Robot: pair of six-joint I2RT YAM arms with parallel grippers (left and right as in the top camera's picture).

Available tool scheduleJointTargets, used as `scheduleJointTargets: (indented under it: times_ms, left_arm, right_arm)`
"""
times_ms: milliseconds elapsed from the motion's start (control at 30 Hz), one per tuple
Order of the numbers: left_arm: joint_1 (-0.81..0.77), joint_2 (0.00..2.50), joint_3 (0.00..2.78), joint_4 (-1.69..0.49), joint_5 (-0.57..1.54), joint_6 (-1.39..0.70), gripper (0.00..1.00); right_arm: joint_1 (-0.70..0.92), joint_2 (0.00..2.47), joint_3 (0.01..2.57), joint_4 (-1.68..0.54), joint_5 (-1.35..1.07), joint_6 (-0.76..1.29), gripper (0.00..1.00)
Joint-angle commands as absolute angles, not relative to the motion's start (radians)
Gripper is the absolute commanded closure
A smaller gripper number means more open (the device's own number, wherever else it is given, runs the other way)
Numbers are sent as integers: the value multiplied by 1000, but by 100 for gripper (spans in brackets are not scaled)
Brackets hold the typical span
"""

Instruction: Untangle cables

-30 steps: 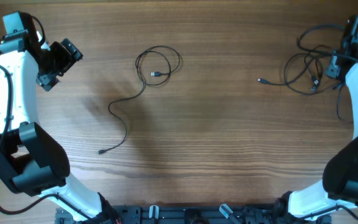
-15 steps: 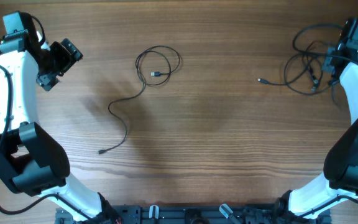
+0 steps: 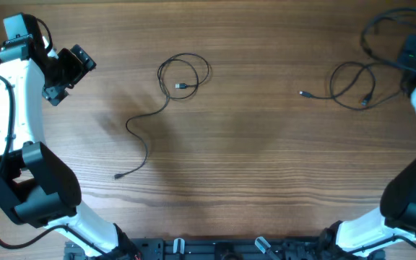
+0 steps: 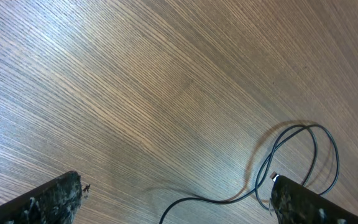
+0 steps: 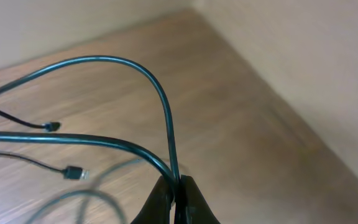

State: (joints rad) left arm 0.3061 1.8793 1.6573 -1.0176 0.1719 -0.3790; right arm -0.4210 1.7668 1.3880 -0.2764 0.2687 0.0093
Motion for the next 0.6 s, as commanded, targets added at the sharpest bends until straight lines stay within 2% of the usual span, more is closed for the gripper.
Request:
scheduleJointTargets:
  times_ms: [0, 233, 467, 567]
  left_arm:
    - [306, 1885, 1652, -1018, 163, -374, 0]
    - [306, 1885, 1652, -1018, 163, -373, 0]
    - [306, 1885, 1652, -1018, 163, -373, 0]
    - [306, 1885, 1652, -1018, 163, -374, 0]
  right_arm:
    - [-503, 1773, 1387, -325, 301, 134, 96]
    - [-551, 1863, 1387, -544, 257, 167, 96]
    - [-542, 1995, 1386, -581, -375, 158, 96]
    - [-532, 2046, 1386, -560, -535, 160, 96]
